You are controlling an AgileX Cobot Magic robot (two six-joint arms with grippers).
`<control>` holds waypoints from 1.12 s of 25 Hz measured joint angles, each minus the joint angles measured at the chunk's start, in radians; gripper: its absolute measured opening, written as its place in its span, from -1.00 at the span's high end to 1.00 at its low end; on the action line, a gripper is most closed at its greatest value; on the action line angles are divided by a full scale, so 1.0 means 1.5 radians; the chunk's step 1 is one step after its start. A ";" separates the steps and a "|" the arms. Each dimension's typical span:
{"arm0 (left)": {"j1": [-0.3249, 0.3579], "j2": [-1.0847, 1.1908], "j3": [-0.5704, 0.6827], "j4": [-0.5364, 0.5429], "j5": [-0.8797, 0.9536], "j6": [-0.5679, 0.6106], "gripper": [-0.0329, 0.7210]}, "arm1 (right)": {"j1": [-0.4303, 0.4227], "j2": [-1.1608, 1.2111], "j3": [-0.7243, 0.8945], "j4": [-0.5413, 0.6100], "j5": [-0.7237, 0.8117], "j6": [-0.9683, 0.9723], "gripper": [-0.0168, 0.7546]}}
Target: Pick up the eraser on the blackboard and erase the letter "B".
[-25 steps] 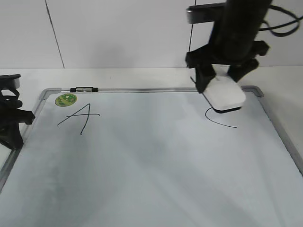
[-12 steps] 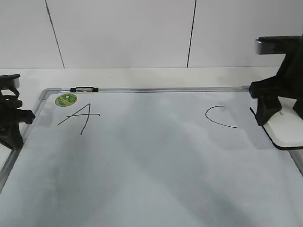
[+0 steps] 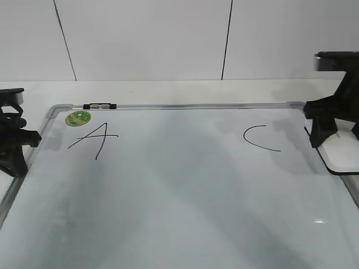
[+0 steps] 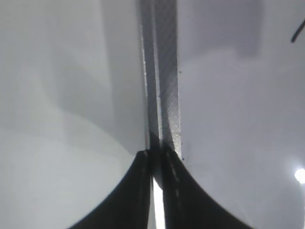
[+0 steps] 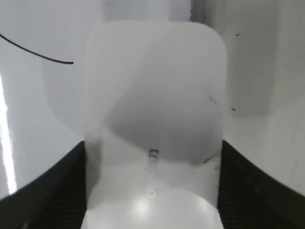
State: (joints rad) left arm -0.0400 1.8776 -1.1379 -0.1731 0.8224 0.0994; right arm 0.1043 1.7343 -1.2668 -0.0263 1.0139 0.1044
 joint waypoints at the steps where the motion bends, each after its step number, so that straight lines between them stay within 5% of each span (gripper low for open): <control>1: 0.000 0.000 0.000 -0.001 0.000 0.000 0.83 | 0.000 0.005 0.000 0.000 -0.003 -0.004 -0.51; 28: 0.000 0.000 0.000 -0.002 0.000 0.001 0.83 | -0.007 0.106 0.000 -0.004 -0.071 -0.040 -0.51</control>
State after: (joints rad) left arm -0.0400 1.8776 -1.1379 -0.1764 0.8224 0.1016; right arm 0.0940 1.8935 -1.2668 -0.0329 0.9077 0.0450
